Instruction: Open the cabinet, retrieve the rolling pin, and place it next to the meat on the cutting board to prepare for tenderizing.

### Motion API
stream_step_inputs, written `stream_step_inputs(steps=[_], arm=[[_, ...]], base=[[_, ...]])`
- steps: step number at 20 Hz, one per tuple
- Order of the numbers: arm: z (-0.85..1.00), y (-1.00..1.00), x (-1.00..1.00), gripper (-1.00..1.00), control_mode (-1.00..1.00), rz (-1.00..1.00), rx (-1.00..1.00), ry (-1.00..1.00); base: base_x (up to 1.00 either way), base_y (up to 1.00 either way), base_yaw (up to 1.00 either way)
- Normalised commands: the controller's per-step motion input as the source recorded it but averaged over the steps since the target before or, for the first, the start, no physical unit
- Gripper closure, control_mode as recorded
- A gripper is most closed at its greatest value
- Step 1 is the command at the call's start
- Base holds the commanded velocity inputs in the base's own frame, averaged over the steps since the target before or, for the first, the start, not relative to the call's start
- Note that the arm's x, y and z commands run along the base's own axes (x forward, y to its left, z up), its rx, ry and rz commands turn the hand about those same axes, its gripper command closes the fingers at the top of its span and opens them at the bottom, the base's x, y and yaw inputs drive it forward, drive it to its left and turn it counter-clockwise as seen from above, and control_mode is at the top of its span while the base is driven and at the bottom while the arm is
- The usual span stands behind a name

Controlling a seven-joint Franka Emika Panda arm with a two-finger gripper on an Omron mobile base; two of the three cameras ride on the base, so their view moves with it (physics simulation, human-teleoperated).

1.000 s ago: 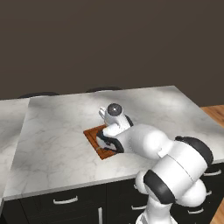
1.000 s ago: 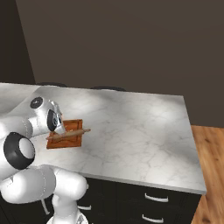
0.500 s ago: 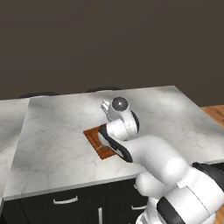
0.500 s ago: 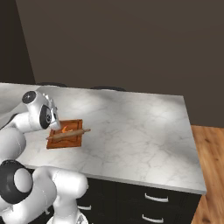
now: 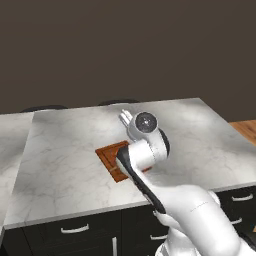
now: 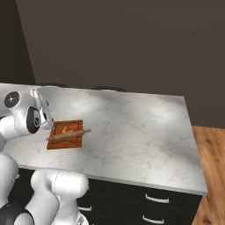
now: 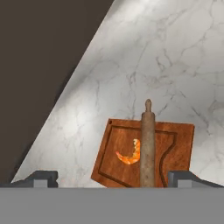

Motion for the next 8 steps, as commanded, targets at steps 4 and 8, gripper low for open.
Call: stream_step_inputs(steps=[4, 8], arm=[[0.57, 0.00, -0.58, -1.00, -1.00, 0.00, 0.00, -0.13], [0.50, 0.00, -0.52, -1.00, -1.00, 0.00, 0.00, -0.08]], base=[[0.00, 0.00, 0.00], [0.00, 0.00, 0.00]])
